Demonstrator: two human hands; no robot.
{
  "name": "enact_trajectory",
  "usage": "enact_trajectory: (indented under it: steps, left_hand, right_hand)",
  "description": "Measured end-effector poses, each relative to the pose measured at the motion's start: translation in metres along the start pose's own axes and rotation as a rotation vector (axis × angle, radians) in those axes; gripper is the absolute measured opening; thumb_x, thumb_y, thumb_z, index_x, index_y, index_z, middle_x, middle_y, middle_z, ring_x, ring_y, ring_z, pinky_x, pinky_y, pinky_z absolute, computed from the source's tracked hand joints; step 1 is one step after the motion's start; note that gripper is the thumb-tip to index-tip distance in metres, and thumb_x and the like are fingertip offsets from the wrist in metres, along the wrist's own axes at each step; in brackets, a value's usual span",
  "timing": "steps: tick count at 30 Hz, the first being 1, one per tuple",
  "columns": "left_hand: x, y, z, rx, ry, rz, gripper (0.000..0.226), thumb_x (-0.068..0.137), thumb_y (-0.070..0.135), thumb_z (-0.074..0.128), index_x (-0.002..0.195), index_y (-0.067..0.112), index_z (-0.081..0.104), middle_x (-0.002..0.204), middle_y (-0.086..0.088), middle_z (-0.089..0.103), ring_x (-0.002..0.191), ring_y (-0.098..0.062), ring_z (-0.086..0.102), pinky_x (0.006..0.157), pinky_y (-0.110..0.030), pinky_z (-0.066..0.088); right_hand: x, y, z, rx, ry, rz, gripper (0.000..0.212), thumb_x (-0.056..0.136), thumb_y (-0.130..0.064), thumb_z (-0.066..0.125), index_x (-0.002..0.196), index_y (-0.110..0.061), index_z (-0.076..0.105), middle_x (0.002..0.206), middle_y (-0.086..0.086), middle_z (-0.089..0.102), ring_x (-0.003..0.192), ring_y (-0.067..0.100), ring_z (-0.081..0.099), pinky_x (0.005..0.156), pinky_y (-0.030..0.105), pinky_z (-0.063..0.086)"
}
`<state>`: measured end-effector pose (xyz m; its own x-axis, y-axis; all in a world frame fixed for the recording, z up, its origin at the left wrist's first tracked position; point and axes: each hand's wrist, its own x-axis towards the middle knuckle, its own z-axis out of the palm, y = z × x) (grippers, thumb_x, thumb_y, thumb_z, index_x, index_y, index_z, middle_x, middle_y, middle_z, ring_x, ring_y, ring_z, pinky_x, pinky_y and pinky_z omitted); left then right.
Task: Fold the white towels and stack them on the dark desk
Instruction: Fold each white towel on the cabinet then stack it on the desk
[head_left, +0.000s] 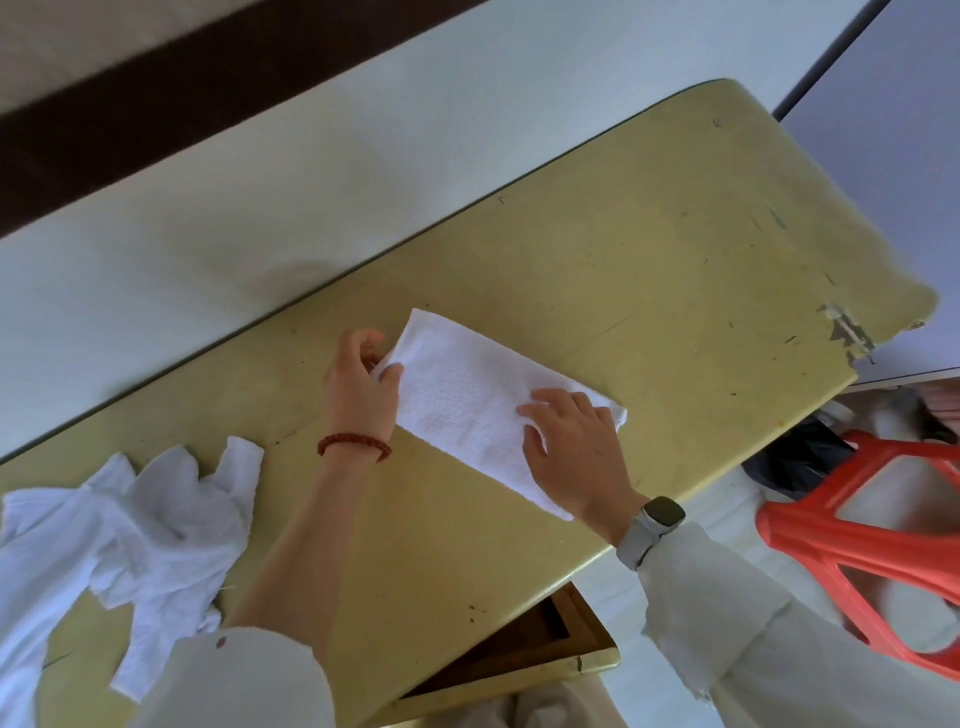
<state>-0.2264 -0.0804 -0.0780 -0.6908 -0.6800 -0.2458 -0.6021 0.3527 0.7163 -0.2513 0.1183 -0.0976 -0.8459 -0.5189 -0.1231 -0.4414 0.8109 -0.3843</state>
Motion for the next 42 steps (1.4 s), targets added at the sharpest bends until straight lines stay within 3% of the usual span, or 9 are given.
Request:
enact_trajectory:
  steps: [3, 5, 8, 12, 16, 19, 22, 31, 42]
  left_hand:
    - [0.009, 0.006, -0.003, 0.075, -0.072, 0.23, 0.029, 0.08, 0.001, 0.062, 0.106, 0.012, 0.059, 0.096, 0.002, 0.058, 0.084, -0.009, 0.052, 0.072, -0.013, 0.037]
    - [0.009, 0.008, -0.003, 0.107, -0.101, 0.361, 0.025, 0.078, -0.002, 0.063, 0.099, 0.012, 0.063, 0.09, 0.004, 0.061, 0.082, -0.01, 0.055, 0.071, -0.01, 0.038]
    - [0.007, 0.01, -0.006, 0.105, -0.071, 0.48, 0.022, 0.075, -0.006, 0.062, 0.087, 0.012, 0.066, 0.079, 0.016, 0.057, 0.08, -0.01, 0.056, 0.07, -0.012, 0.039]
    - [0.01, 0.009, -0.013, 0.135, -0.033, 0.556, 0.021, 0.073, -0.005, 0.062, 0.079, 0.014, 0.067, 0.076, 0.023, 0.056, 0.078, -0.006, 0.052, 0.069, -0.008, 0.038]
    - [0.02, 0.011, -0.018, 0.118, 0.017, 0.563, 0.019, 0.073, -0.006, 0.062, 0.08, 0.011, 0.068, 0.078, 0.019, 0.057, 0.079, -0.007, 0.052, 0.069, -0.005, 0.037]
    - [0.029, 0.013, -0.021, 0.117, 0.062, 0.553, 0.016, 0.074, -0.006, 0.06, 0.082, 0.006, 0.068, 0.08, 0.005, 0.064, 0.079, -0.008, 0.051, 0.074, 0.0, 0.033]
    - [0.039, 0.02, -0.023, 0.088, 0.063, 0.486, 0.013, 0.077, -0.004, 0.06, 0.087, 0.002, 0.064, 0.083, 0.001, 0.062, 0.077, -0.008, 0.052, 0.073, 0.003, 0.032]
    - [0.055, 0.019, -0.032, 0.139, -0.021, 0.403, 0.001, 0.082, 0.003, 0.062, 0.082, 0.003, 0.062, 0.08, 0.006, 0.056, 0.076, -0.01, 0.047, 0.07, 0.004, 0.029]
    - [0.061, 0.014, -0.037, 0.139, -0.084, 0.328, 0.009, 0.083, 0.011, 0.063, 0.075, 0.014, 0.059, 0.079, 0.007, 0.057, 0.068, -0.001, 0.045, 0.064, -0.001, 0.033]
  right_hand:
    - [0.032, 0.001, -0.015, 0.175, -0.023, 0.042, 0.035, 0.093, -0.015, 0.044, 0.126, -0.015, 0.052, 0.124, 0.005, 0.056, 0.106, 0.024, 0.054, 0.085, 0.032, 0.039]
    - [0.059, 0.0, -0.025, 0.267, -0.011, -0.087, 0.048, 0.09, -0.01, 0.049, 0.136, -0.018, 0.041, 0.137, 0.003, 0.043, 0.104, 0.02, 0.054, 0.078, 0.03, 0.045]
    - [0.099, -0.005, -0.04, 0.193, -0.193, -0.299, 0.067, 0.086, -0.007, 0.052, 0.143, -0.029, 0.025, 0.15, -0.003, 0.02, 0.082, 0.008, 0.048, 0.066, 0.028, 0.048]
    - [0.137, -0.013, -0.051, 0.107, -0.397, -0.423, 0.046, 0.088, -0.013, 0.053, 0.131, -0.025, 0.044, 0.137, -0.003, 0.04, 0.062, -0.012, 0.038, 0.074, 0.025, 0.044]
    - [0.152, -0.022, -0.06, 0.282, -0.482, -0.378, 0.018, 0.087, -0.011, 0.056, 0.105, -0.012, 0.059, 0.101, -0.004, 0.058, 0.061, -0.02, 0.047, 0.061, 0.001, 0.034]
    - [0.155, -0.025, -0.063, 0.401, -0.433, -0.29, 0.004, 0.087, -0.012, 0.055, 0.091, -0.013, 0.057, 0.086, -0.01, 0.057, 0.058, -0.005, 0.057, 0.06, 0.012, 0.044]
    - [0.154, -0.027, -0.063, 0.472, -0.302, -0.241, 0.004, 0.088, -0.011, 0.054, 0.087, -0.013, 0.051, 0.085, -0.007, 0.058, 0.053, 0.009, 0.064, 0.058, 0.031, 0.052]
    - [0.161, -0.034, -0.059, 0.409, -0.209, -0.222, 0.006, 0.086, -0.008, 0.057, 0.084, -0.007, 0.063, 0.083, -0.001, 0.061, 0.083, 0.017, 0.065, 0.068, 0.01, 0.044]
    - [0.171, -0.04, -0.06, 0.303, -0.11, -0.24, 0.01, 0.084, -0.008, 0.054, 0.081, -0.005, 0.063, 0.083, 0.003, 0.065, 0.071, 0.013, 0.054, 0.069, 0.025, 0.044]
